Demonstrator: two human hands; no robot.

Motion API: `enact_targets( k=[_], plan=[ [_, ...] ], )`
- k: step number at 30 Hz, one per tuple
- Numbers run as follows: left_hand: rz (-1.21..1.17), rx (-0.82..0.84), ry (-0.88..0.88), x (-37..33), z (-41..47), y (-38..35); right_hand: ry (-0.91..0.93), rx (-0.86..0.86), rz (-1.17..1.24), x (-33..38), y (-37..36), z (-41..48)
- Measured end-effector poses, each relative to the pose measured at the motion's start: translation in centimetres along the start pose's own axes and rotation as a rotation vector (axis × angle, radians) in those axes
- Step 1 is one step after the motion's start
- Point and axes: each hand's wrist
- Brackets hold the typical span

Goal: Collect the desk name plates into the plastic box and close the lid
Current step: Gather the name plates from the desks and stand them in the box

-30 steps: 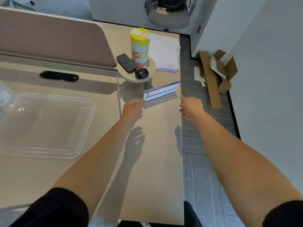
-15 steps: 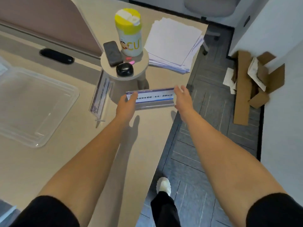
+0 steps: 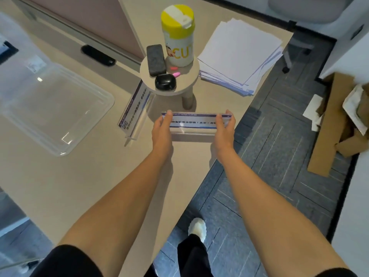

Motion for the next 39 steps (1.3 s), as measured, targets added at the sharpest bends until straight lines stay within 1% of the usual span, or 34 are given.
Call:
enact_targets(
  k=[5,6,9,11,14,18,21,24,25,26,27,28,30,32,34,36,39],
  plan=[
    [-0.072,-0.085,-0.028,-2.9,-2.7,2.1,0.028,-0.005,0.054,2.2,-0.8,-3.7],
    [-0.077,-0.090,-0.027,-3.4,-3.3,2.8,0.042,-0.040,0.064,2.8,-1.4,-4.7],
    [-0.063,-0.054,-0.060,-4.9,-5.6,5.8,0.089,-0.228,0.065,4.4,-3.4,-8.2],
    [-0.106,-0.036,-0.049,-5.9,-7.6,8.5,0.124,-0.281,0.057,5.7,-5.2,-11.1],
    [-0.186,-0.002,0.011,-6.7,-10.1,14.0,0.219,-0.244,0.044,6.9,-7.9,-15.9],
    [-0.290,0.115,0.022,-8.0,-14.7,23.0,0.361,-0.040,0.081,8.6,-10.8,-22.6],
    [-0.220,0.260,0.026,-9.1,-17.7,29.0,0.421,-0.001,-0.004,11.1,-12.8,-27.7],
    [-0.063,0.410,-0.007,-10.4,-19.5,34.4,0.466,0.037,-0.048,13.4,-15.6,-32.3],
    [0.006,0.450,-0.034,-10.6,-19.8,35.7,0.477,0.054,-0.086,14.1,-16.3,-33.5],
    [0.080,0.480,-0.100,-10.8,-20.0,36.8,0.478,0.073,-0.118,14.6,-17.0,-34.6],
    [0.179,0.483,-0.219,-11.0,-20.1,37.9,0.474,0.094,-0.135,14.9,-17.8,-35.5],
    [0.300,0.448,-0.360,-11.1,-20.0,38.9,0.463,0.118,-0.142,15.3,-18.7,-36.4],
    [0.509,0.286,-0.614,-11.3,-19.9,40.4,0.455,0.175,-0.148,16.1,-20.2,-38.0],
    [0.574,0.147,-0.761,-11.8,-19.8,41.6,0.445,0.223,-0.139,16.5,-21.5,-38.7],
    [0.612,0.084,-0.833,-12.6,-19.7,42.7,0.431,0.263,-0.138,17.0,-22.7,-39.0],
    [0.635,0.041,-0.858,-13.7,-19.3,43.6,0.425,0.297,-0.151,17.6,-24.0,-38.3],
    [0.564,0.003,-0.918,-15.2,-17.9,44.7,0.398,0.335,-0.111,18.5,-26.5,-36.6]
  ],
)
Point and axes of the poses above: each hand's wrist, its own z-axis towards the middle knuckle, its own y-axis out of the back of the hand, x = y × z, and after that the axes turned 1 degree about -z, right-handed
